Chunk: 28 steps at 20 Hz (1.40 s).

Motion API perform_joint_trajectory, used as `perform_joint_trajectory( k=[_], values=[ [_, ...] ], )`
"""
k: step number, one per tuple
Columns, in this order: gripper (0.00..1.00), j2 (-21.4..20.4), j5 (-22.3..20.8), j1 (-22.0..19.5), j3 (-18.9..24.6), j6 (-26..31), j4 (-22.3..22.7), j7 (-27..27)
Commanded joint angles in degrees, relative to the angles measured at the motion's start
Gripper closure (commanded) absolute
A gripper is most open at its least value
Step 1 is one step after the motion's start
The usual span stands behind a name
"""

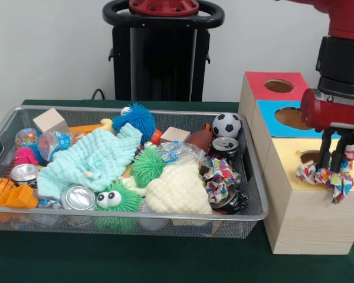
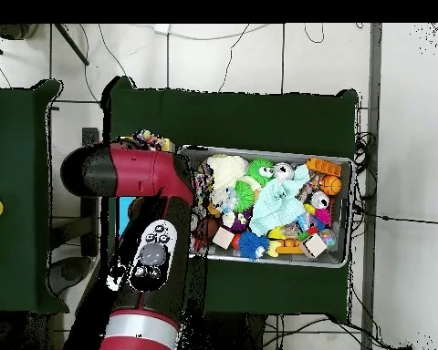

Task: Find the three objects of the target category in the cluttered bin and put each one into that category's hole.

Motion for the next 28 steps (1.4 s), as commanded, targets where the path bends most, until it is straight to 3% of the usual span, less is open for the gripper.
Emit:
perform_joint_trajectory(
  k=[1, 16, 28],
  values=[
    [1.0, 5.09, 0.65, -4.49, 8.62, -8.75, 6.55, 10.63],
    [1.0, 3.39, -0.14, -4.68, 9.04, -11.36, 11.02, 11.15],
    [1.0, -1.67, 1.93, -0.41, 4.65, -2.21, 12.04, 13.64]
  ],
)
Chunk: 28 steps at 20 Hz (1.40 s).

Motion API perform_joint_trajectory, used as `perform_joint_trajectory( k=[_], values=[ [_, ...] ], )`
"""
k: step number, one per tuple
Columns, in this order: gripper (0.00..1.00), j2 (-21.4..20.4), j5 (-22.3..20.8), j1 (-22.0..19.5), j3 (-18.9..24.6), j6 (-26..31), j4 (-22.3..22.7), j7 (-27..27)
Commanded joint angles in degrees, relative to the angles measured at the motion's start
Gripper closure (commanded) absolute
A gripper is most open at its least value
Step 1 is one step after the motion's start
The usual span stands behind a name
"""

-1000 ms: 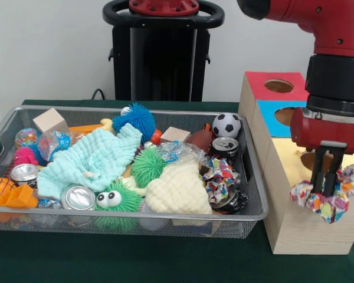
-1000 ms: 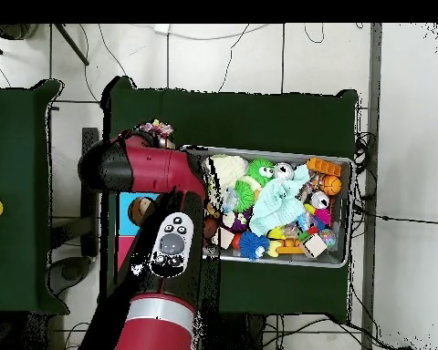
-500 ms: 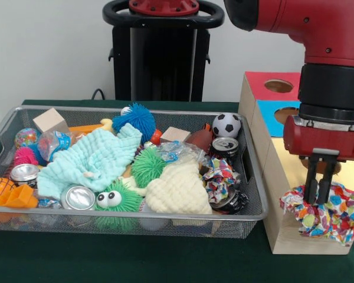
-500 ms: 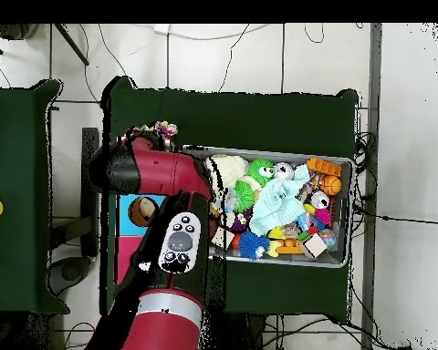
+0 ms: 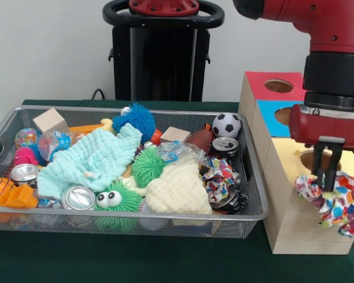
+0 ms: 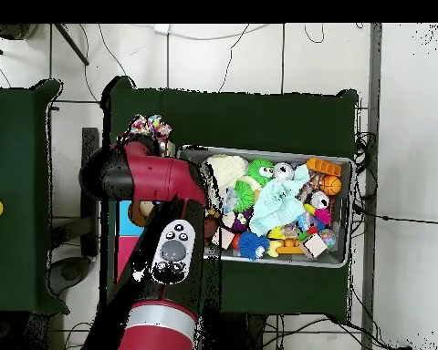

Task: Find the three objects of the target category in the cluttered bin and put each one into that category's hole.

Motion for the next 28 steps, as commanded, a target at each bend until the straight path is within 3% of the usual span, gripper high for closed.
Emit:
perform_joint_trajectory(
  k=[1, 10, 28],
  values=[
    [1.0, -1.44, 2.06, 2.16, 1.62, 10.83, 7.96, 13.65],
    [1.0, -2.92, 2.31, 2.51, 1.06, 12.6, 8.7, 13.56],
    [1.0, -3.46, 1.53, 0.32, 3.67, 5.71, 14.04, 11.93]
  ],
)
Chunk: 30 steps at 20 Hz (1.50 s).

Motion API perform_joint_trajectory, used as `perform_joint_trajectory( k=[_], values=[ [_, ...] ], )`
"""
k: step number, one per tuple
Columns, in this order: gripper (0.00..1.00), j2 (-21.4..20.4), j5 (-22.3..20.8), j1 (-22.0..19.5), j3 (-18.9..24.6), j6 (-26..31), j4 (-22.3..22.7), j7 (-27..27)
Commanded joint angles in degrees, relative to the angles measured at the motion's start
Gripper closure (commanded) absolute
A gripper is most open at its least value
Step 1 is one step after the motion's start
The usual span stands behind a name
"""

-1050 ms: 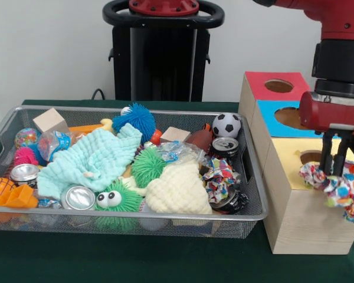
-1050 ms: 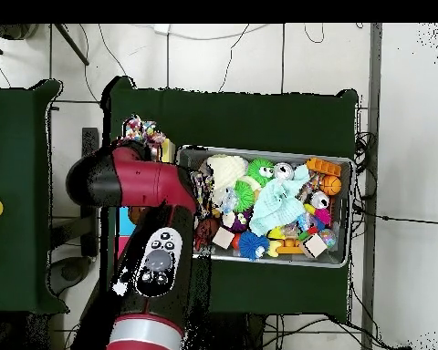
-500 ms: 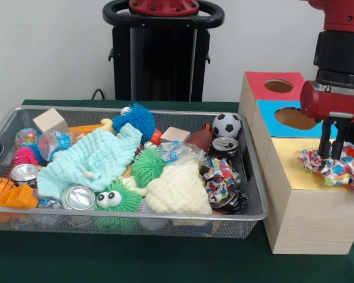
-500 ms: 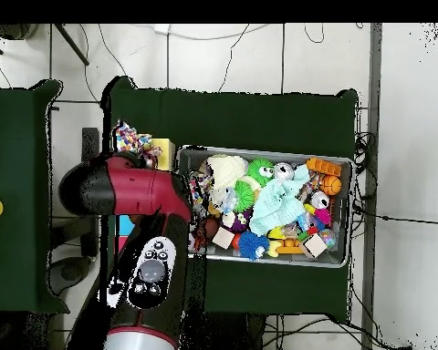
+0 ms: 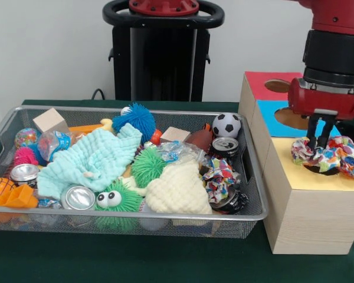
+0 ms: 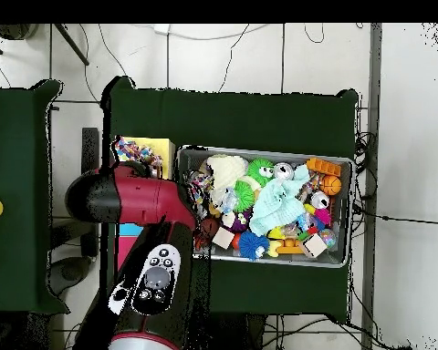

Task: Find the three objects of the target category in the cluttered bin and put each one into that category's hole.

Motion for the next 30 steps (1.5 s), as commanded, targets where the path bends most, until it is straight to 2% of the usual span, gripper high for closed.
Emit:
perform_joint_trajectory(
  k=[1, 6, 11, 22, 30],
  values=[
    [1.0, 0.8, 1.37, -2.48, 4.56, -0.47, 6.63, 11.96],
    [1.0, 1.34, 1.27, -2.04, 4.79, -2.3, 7.46, 12.41],
    [1.0, 4.04, 1.59, -2.03, 6.03, -5.77, 6.49, 13.08],
    [1.0, 7.34, 3.28, -1.3, 5.6, -4.97, 2.26, 13.45],
    [1.0, 10.03, 4.86, -0.93, 6.86, -9.93, 2.67, 14.26]
  ],
)
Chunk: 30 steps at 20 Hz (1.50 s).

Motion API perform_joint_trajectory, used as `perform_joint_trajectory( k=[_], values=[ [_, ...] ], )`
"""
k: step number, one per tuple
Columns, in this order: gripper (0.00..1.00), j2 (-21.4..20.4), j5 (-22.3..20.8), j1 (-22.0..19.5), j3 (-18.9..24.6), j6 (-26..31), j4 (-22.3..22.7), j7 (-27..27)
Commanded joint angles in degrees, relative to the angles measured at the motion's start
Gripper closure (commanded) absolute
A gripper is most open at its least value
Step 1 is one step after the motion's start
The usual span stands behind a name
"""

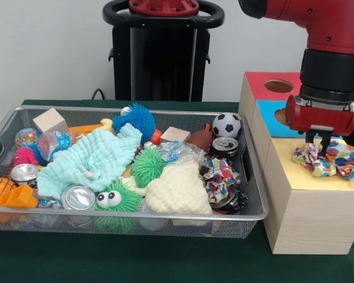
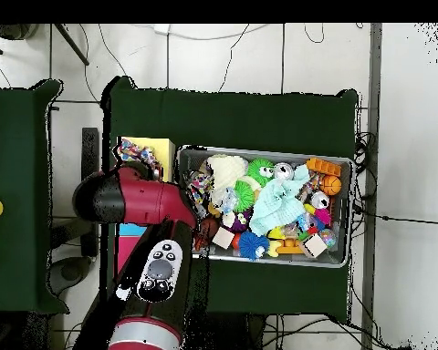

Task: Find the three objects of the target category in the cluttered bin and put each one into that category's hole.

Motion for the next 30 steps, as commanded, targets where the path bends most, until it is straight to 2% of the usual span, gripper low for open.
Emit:
perform_joint_trajectory(
  k=[1, 9, 10, 13, 24, 30],
  values=[
    [1.0, 7.39, 2.88, -0.56, 6.1, -4.63, 2.11, 14.5],
    [1.0, 10.71, 6.04, 1.6, 4.81, -5.57, -1.04, 14.86],
    [0.0, 10.77, 6.47, 1.61, 5.02, -6.16, -0.91, 14.67],
    [0.0, 11.19, 7.34, 2.63, 3.95, -6.65, -1.38, 15.57],
    [0.0, 9.66, 8.74, 3.23, 2.9, -2.83, -1.19, 14.16],
    [0.0, 7.48, 8.8, 3.75, 1.31, 0.83, -0.97, 13.89]
  ],
)
